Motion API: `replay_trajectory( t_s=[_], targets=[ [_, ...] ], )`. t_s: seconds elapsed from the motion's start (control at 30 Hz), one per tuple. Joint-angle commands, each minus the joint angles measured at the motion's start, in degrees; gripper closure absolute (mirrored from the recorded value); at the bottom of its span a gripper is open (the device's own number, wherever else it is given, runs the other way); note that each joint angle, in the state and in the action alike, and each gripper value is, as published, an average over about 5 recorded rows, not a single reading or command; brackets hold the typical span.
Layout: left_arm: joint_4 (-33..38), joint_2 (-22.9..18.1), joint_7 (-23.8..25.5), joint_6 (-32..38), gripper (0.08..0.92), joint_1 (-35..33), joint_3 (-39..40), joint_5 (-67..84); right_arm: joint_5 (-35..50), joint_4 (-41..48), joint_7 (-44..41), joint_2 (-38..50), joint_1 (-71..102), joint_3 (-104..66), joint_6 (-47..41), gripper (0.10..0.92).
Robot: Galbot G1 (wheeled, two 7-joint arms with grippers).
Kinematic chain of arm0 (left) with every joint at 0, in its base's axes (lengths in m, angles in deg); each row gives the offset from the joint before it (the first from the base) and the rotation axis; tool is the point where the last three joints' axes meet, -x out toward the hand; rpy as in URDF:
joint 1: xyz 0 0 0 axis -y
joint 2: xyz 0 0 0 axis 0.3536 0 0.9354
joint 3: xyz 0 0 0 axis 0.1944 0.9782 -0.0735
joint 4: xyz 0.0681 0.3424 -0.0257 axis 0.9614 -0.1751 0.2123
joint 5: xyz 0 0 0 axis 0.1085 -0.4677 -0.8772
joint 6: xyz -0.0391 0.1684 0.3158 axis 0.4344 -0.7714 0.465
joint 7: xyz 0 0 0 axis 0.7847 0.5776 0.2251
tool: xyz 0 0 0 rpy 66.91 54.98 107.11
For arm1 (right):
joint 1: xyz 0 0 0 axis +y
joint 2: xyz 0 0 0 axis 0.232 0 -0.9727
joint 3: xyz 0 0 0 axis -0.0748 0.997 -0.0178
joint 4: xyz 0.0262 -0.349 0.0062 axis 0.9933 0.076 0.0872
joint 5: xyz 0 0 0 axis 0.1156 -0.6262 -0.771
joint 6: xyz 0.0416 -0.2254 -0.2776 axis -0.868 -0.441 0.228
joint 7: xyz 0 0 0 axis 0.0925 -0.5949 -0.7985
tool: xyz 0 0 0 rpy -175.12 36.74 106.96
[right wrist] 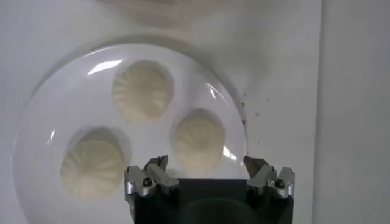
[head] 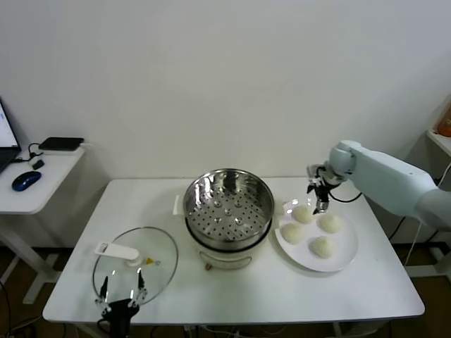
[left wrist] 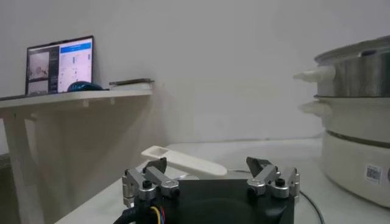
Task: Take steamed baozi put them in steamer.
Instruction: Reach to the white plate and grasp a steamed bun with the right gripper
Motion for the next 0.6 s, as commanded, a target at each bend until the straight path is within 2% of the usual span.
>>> replay_trajectory(
  t_s=[0.03, 0.4, 0.6],
  targets=[
    [-0.28, 0.74, 0.03, -0.02, 0.177, 0.03, 0.06, -0.11, -0.47, 6.05, -1.36, -4.32, 2.63, -0.61, 1.37, 0.203],
    [-1.65, 0.91, -0.06, 0.48, 0.177, 0.32, -0.32, -0.84, -5.04, 12.63, -0.54, -7.5, 6.02, -5.73, 2.47, 0.203],
    [-2.14, 0.9, -0.12, 0.51, 0.177, 0.62, -0.22, -1.04, -6.24, 13.27, -0.33, -7.19, 6.34, -6.16, 2.81, 0.203]
  ],
)
